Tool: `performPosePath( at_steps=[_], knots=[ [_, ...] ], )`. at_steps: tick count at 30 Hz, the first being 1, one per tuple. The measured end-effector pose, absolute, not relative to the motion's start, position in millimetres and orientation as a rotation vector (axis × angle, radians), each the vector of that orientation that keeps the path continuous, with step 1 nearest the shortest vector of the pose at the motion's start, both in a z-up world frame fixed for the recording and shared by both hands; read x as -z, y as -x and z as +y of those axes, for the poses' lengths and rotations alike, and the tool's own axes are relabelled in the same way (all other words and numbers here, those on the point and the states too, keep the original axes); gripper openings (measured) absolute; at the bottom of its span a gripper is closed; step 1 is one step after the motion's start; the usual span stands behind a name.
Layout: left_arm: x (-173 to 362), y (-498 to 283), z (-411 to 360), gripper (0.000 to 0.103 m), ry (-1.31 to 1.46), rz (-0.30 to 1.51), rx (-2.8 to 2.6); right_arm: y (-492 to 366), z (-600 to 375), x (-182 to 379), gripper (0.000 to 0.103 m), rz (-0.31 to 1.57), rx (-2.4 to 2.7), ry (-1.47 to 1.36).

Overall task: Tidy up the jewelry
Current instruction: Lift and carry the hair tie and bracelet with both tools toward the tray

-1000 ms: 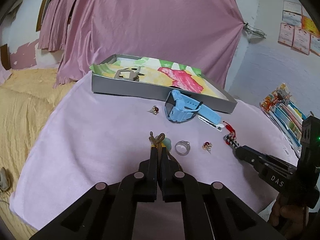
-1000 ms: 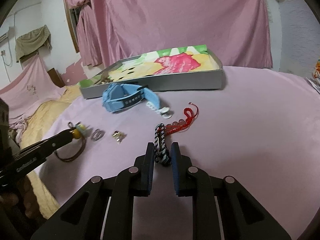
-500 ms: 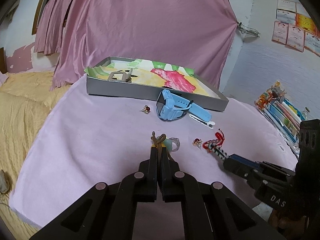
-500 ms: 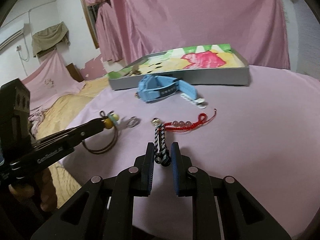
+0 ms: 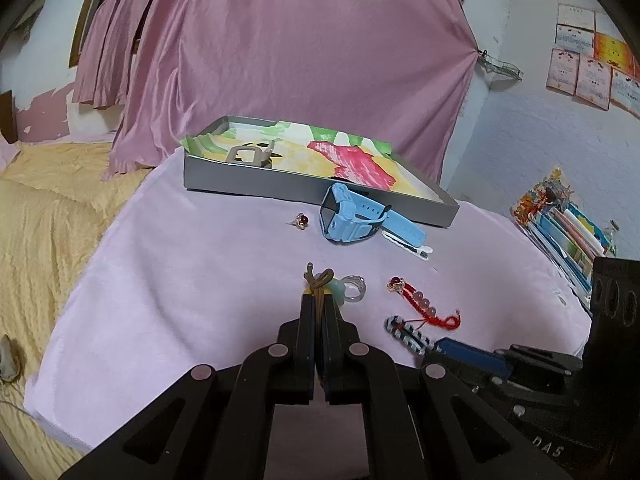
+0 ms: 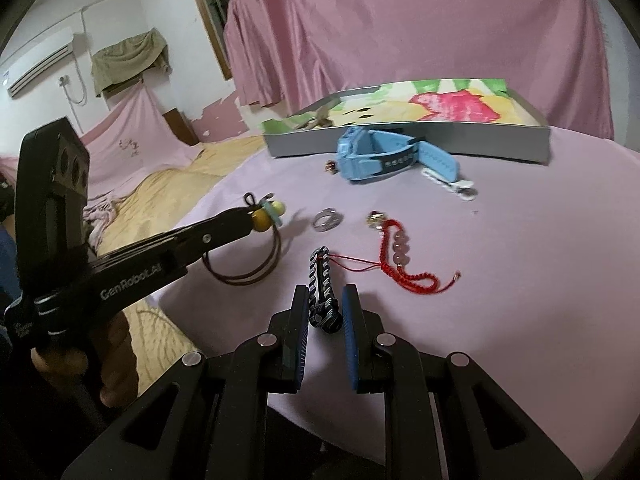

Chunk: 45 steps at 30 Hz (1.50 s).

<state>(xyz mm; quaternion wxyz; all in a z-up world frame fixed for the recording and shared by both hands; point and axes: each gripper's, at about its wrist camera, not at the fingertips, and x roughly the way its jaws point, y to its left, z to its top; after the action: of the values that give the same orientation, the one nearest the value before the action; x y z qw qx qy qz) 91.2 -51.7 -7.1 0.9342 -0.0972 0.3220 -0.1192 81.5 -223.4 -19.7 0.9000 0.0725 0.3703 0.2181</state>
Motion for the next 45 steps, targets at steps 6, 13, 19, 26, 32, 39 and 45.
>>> performPosePath(
  at_steps=[6,13,19,26,32,39,45],
  knots=[
    [4,-89,-45,0.003,0.205,0.643,0.237,-80,-214,14,0.015,0.750,-0.493,-0.141],
    [1,-90,-37,0.003,0.210,0.632,0.227,-79,-209,1,0.015,0.705,-0.511,-0.134],
    [-8,-94,-31,0.003,0.203,0.605,0.228,-84,-212,-16,0.015,0.651,-0.511,-0.137],
    [-13,-102,-27,0.003,0.209,0.591,0.233,-100,-231,-25,0.014,0.626,-0.463,-0.181],
    [-9,-107,-29,0.003,0.212,0.604,0.238,-118,-248,-14,0.011,0.654,-0.403,-0.203],
    [-5,-113,-31,0.003,0.214,0.622,0.237,-121,-255,-6,0.011,0.660,-0.373,-0.218],
    [-12,-116,-34,0.003,0.208,0.602,0.241,-123,-262,-29,0.011,0.582,-0.379,-0.211]
  ],
)
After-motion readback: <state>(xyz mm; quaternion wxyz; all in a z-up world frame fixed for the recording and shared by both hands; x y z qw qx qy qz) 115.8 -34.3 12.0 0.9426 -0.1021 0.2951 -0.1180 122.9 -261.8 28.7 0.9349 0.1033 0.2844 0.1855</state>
